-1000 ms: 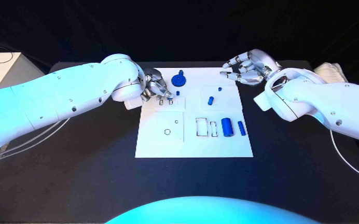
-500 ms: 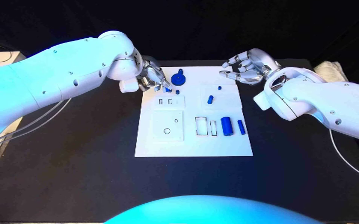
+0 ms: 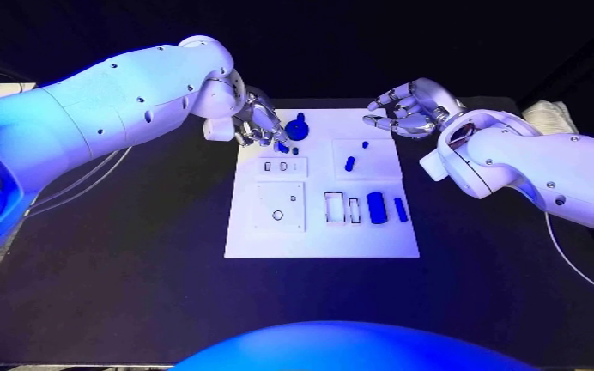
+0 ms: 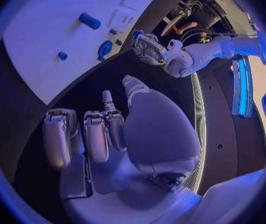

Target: Assemble the parts on the task board

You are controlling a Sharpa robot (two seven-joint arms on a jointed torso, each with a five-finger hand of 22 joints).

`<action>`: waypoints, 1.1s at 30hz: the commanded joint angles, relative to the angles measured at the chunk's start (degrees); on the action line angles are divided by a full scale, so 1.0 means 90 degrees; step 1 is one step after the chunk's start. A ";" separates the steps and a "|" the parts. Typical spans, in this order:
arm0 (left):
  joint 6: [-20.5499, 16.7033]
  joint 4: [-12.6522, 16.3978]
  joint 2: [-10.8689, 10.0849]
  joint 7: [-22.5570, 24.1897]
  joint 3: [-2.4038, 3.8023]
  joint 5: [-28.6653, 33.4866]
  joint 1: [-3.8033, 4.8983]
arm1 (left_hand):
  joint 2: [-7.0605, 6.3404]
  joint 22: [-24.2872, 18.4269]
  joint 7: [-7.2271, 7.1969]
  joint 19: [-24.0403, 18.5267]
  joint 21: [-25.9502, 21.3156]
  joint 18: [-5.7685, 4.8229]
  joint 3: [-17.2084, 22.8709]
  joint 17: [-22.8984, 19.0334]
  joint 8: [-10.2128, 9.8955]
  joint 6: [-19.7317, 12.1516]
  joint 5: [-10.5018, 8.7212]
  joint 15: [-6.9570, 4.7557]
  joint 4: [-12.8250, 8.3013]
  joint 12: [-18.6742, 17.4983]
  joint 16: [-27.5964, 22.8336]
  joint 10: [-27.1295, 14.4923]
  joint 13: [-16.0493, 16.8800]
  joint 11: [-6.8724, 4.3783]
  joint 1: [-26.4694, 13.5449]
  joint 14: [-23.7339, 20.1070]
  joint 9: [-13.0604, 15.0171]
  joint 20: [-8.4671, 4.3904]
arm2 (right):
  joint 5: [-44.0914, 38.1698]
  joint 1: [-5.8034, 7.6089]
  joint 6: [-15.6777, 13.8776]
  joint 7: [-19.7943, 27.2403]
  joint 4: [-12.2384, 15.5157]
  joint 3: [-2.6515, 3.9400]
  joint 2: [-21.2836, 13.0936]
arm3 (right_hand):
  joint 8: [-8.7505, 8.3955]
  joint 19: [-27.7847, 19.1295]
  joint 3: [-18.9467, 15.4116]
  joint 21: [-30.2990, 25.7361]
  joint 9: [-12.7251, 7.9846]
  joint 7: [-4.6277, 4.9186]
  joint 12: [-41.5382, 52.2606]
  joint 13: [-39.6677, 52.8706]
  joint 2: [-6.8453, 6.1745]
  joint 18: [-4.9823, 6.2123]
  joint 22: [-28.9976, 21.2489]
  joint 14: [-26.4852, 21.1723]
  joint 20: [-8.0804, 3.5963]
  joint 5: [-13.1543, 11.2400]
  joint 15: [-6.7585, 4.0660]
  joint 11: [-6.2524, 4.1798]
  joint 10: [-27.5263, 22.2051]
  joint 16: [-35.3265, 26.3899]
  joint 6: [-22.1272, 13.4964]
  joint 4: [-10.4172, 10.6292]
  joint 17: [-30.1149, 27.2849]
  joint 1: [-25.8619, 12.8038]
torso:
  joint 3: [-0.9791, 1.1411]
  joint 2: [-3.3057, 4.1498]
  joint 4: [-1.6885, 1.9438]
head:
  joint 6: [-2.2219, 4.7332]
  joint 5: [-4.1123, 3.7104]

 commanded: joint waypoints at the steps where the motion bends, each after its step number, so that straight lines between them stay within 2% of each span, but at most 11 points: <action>1: 0.0382 -0.0121 0.0122 -0.0033 -0.0036 -0.0101 0.0033 | 0.0060 0.0029 -0.0050 0.0024 0.0045 -0.0035 0.1576 0.1615 0.0001 0.0091 0.0117 -0.0041 -0.1650 0.0047 0.0031 0.0063 0.0038 -0.0009 -0.0068 0.0643 0.0038 -0.0025 | -0.0022 -0.0003 -0.0026 0.0071 -0.0002 0.0001 0.0015 | 0.0026 0.0372 0.0037 -0.0030 -0.0010 -0.0022 -0.0007 0.1193 -0.0009 0.0119 0.1257 0.0508 -0.0014 0.0026 -0.0008 -0.0015 0.0148 -0.0031 0.0008 -0.0006 0.1039 -0.0072 | 0.0001 -0.0001 -0.0012 | 0.0003 0.0029; 9: 0.0494 -0.0382 0.0445 -0.0053 -0.0193 -0.0259 0.0062 | 0.0083 0.0077 -0.0059 0.0055 0.0071 -0.0045 0.1571 0.1655 -0.0009 0.0122 0.0220 -0.0048 -0.1694 0.0101 0.0049 0.0124 0.0111 -0.0018 -0.0142 0.0663 0.0058 -0.0033 | -0.0020 -0.0001 -0.0119 0.0105 -0.0001 0.0001 0.0030 | 0.0026 0.0363 0.0038 -0.0050 -0.0011 -0.0022 -0.0024 0.1179 -0.0013 0.0123 0.1244 0.0505 -0.0014 0.0029 -0.0008 -0.0015 0.0133 -0.0036 0.0008 -0.0007 0.1026 -0.0073 | -0.0001 0.0002 -0.0003 | -0.0014 0.0031; 13: 0.0540 -0.0463 0.0558 -0.0060 -0.0247 -0.0326 0.0063 | 0.0089 0.0082 -0.0061 0.0057 0.0074 -0.0046 0.1572 0.1656 -0.0012 0.0127 0.0242 -0.0049 -0.1703 0.0110 0.0050 0.0134 0.0121 -0.0020 -0.0155 0.0663 0.0061 -0.0035 | -0.0019 -0.0001 -0.0153 0.0117 0.0003 0.0002 0.0037 | 0.0026 0.0363 0.0038 -0.0050 -0.0011 -0.0022 -0.0024 0.1179 -0.0013 0.0123 0.1244 0.0505 -0.0014 0.0029 -0.0008 -0.0015 0.0133 -0.0036 0.0008 -0.0007 0.1026 -0.0073 | -0.0001 0.0011 -0.0006 | -0.0025 0.0032; 24: 0.0754 -0.0574 0.0686 -0.0087 -0.0295 -0.0464 0.0064 | 0.0112 0.0144 -0.0067 0.0101 0.0106 -0.0060 0.1567 0.1675 -0.0026 0.0161 0.0359 -0.0057 -0.1755 0.0162 0.0059 0.0197 0.0193 -0.0026 -0.0222 0.0673 0.0080 -0.0042 | -0.0019 0.0002 -0.0187 0.0123 0.0013 0.0002 0.0040 | 0.0026 0.0363 0.0038 -0.0050 -0.0011 -0.0022 -0.0024 0.1179 -0.0013 0.0123 0.1244 0.0505 -0.0014 0.0029 -0.0008 -0.0015 0.0133 -0.0036 0.0008 -0.0007 0.1026 -0.0073 | -0.0002 0.0003 0.0001 | -0.0052 0.0036; 29: 0.0759 -0.0645 0.0723 -0.0090 -0.0304 -0.0520 0.0064 | 0.0117 0.0139 -0.0066 0.0097 0.0105 -0.0058 0.1567 0.1675 -0.0027 0.0164 0.0372 -0.0058 -0.1757 0.0169 0.0059 0.0205 0.0205 -0.0026 -0.0231 0.0673 0.0082 -0.0043 | -0.0019 0.0003 -0.0194 0.0120 0.0018 0.0002 0.0037 | 0.0028 0.0365 0.0042 -0.0048 -0.0012 -0.0023 -0.0016 0.1185 -0.0021 0.0123 0.1246 0.0507 -0.0015 0.0037 -0.0009 -0.0016 0.0141 -0.0034 0.0009 -0.0011 0.1033 -0.0071 | -0.0007 -0.0003 0.0003 | -0.0065 0.0041; 33: 0.0752 -0.0687 0.0746 -0.0091 -0.0324 -0.0538 0.0063 | 0.0129 0.0166 -0.0069 0.0117 0.0118 -0.0064 0.1569 0.1675 -0.0030 0.0177 0.0413 -0.0059 -0.1776 0.0170 0.0059 0.0212 0.0198 -0.0029 -0.0257 0.0673 0.0089 -0.0045 | -0.0022 0.0005 -0.0203 0.0115 0.0023 0.0002 0.0034 | 0.0028 0.0365 0.0042 -0.0048 -0.0012 -0.0023 -0.0016 0.1185 -0.0021 0.0123 0.1246 0.0507 -0.0015 0.0037 -0.0009 -0.0016 0.0141 -0.0034 0.0009 -0.0011 0.1033 -0.0071 | -0.0002 0.0002 0.0003 | -0.0071 0.0056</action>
